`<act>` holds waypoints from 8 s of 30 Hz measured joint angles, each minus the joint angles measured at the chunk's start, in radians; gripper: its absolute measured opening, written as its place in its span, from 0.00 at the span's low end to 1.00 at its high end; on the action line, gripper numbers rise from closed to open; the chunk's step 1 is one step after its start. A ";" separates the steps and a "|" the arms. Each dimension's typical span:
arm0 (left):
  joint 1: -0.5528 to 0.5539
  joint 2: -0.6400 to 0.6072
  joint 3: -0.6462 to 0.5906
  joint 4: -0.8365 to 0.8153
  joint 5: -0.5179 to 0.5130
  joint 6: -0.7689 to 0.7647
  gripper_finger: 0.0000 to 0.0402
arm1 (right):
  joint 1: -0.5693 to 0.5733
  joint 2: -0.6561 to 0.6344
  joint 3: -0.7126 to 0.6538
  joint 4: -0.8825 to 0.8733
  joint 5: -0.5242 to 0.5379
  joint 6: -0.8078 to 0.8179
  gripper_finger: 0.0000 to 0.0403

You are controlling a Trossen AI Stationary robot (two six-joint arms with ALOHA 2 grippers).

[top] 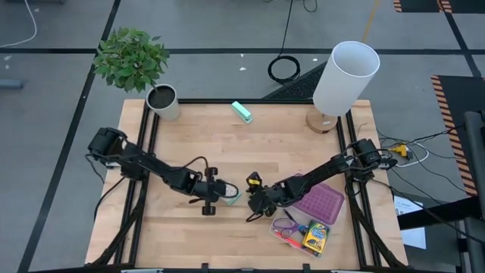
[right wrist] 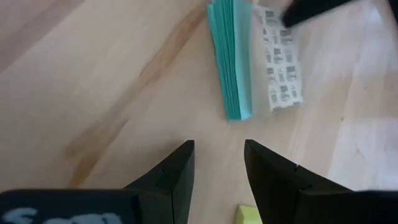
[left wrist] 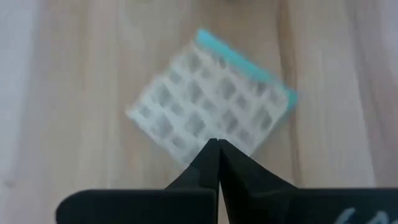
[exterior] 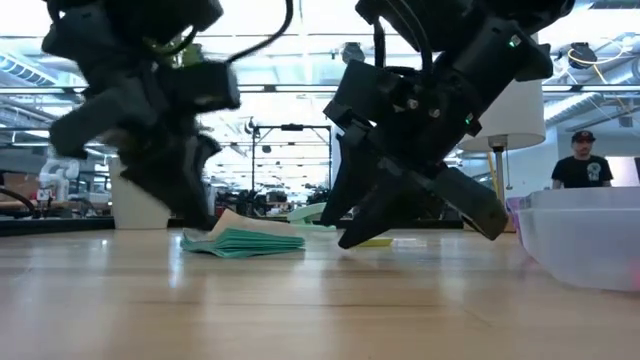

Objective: Pack school essentials
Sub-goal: Put the blue sticky notes into the violet supply box

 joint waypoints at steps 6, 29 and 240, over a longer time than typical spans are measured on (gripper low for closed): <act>0.001 0.047 0.002 -0.018 0.005 -0.041 0.01 | -0.002 0.000 0.000 0.022 0.001 0.000 0.33; -0.001 -0.042 0.013 -0.133 -0.017 0.006 0.01 | -0.005 0.000 -0.001 0.051 -0.054 -0.022 0.33; 0.004 -0.033 -0.080 0.066 -0.020 0.020 0.01 | -0.105 0.072 -0.001 0.435 -0.210 -0.464 0.37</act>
